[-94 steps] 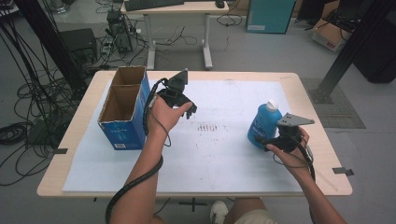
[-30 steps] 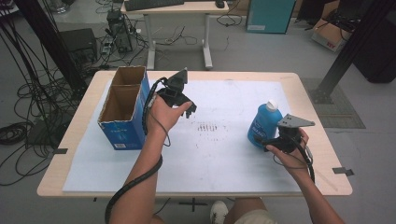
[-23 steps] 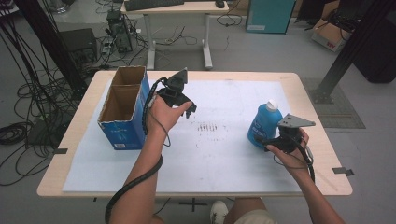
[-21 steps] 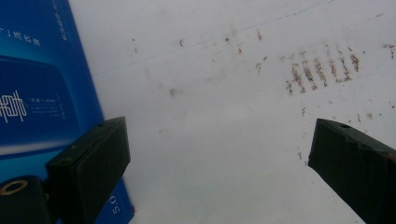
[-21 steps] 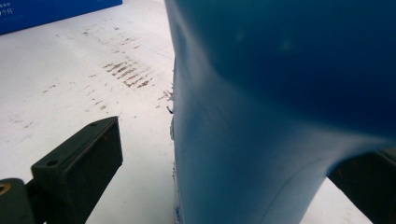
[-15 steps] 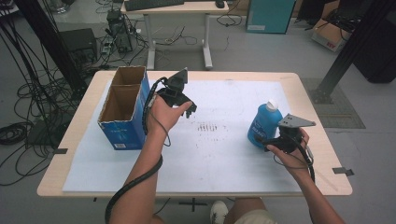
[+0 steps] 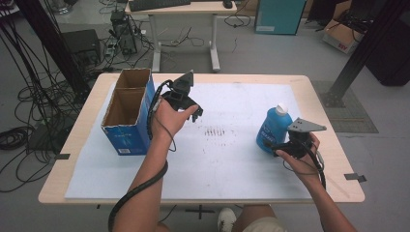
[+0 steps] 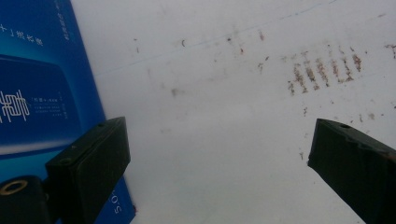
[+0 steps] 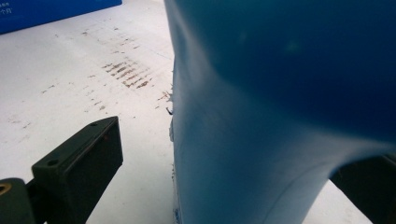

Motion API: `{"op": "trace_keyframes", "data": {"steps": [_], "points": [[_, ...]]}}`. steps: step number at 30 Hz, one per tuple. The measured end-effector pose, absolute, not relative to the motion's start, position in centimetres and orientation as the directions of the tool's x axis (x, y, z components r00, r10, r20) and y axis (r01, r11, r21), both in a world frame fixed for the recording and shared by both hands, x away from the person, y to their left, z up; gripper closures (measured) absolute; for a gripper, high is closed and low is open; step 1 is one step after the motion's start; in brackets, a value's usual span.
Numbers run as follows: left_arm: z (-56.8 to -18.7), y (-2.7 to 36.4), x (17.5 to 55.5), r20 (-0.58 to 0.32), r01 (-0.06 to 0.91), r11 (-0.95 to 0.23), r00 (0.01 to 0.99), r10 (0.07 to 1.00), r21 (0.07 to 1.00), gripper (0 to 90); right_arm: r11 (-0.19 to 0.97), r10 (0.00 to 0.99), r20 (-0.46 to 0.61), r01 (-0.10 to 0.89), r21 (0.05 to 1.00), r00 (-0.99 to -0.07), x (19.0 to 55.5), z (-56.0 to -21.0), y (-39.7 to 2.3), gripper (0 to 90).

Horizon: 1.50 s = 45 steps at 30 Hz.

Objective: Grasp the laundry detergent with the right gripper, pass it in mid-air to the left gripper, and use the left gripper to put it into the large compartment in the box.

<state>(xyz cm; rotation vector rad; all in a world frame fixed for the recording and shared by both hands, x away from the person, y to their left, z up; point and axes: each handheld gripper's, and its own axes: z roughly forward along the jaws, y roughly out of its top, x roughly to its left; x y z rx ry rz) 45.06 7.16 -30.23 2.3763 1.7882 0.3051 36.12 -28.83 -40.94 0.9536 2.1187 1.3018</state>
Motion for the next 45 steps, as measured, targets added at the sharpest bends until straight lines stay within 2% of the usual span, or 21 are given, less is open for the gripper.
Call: {"op": "trace_keyframes", "data": {"steps": [20,24,35,42,45], "points": [[-30.13,7.21,45.03,0.073,0.93,-0.28,0.27,0.96,0.24,5.7,0.297,0.766,-0.028,0.314,0.902,-0.643,36.15,-41.15,-28.94,3.4],[-30.13,7.19,44.98,0.07,0.93,-0.276,0.267,0.961,0.242,5.7,0.292,0.764,-0.021,0.317,0.902,-0.644,36.16,-41.33,-29.01,7.6],[-30.18,7.16,45.04,0.072,0.929,-0.279,0.27,0.96,0.243,5.7,0.292,0.753,-0.016,0.313,0.904,-0.657,36.27,-41.64,-29.14,29.7],[-30.18,7.23,45.03,0.072,0.93,-0.277,0.267,0.961,0.241,5.7,0.293,0.756,-0.026,0.303,0.907,-0.654,36.38,-41.6,-29.38,39.3],[-30.16,7.22,45.04,0.072,0.93,-0.277,0.268,0.961,0.242,5.7,0.293,0.756,-0.026,0.302,0.907,-0.654,36.38,-41.64,-29.43,39.9]]}}
